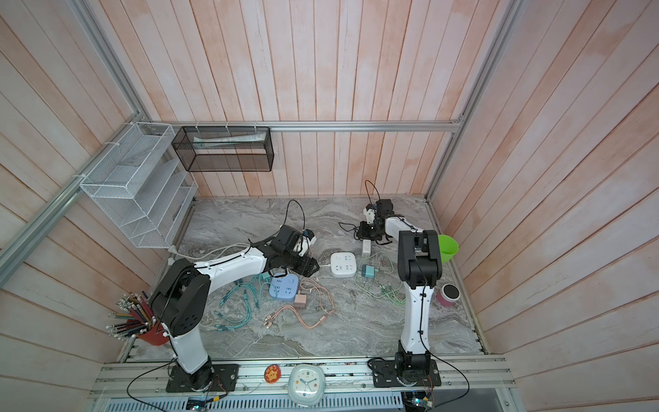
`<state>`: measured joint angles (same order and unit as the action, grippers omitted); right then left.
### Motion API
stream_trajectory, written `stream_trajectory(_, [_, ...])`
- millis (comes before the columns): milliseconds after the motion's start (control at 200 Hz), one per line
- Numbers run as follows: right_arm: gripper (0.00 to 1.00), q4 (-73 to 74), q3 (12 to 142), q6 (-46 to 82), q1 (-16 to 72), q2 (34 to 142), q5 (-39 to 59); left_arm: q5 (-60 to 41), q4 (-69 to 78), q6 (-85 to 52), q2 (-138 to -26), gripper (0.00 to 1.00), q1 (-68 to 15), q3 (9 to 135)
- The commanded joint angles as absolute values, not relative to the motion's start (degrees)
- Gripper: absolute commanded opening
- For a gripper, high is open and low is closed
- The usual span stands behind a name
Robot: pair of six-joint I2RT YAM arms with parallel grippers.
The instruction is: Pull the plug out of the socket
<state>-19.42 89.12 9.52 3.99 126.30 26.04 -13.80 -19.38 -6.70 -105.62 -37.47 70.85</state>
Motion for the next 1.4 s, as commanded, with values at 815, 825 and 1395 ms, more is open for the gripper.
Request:
stream_trajectory(815, [0.83,-7.0,70.6,10.6,1.9,103.0,20.7,-10.9,-11.2,-8.2,-98.3,1.0,-37.0,67.3])
stream_trajectory(825, [0.83,-6.4,69.9,10.5,1.9,102.4,20.4,-10.9,-11.1,-8.3,-98.1,1.0,-37.0,67.2])
stream_trajectory(1395, [0.87,39.4,23.2,4.2,1.9,71.1,-3.9,0.0,6.3,-14.1,-76.2,1.0,-29.3,46.1])
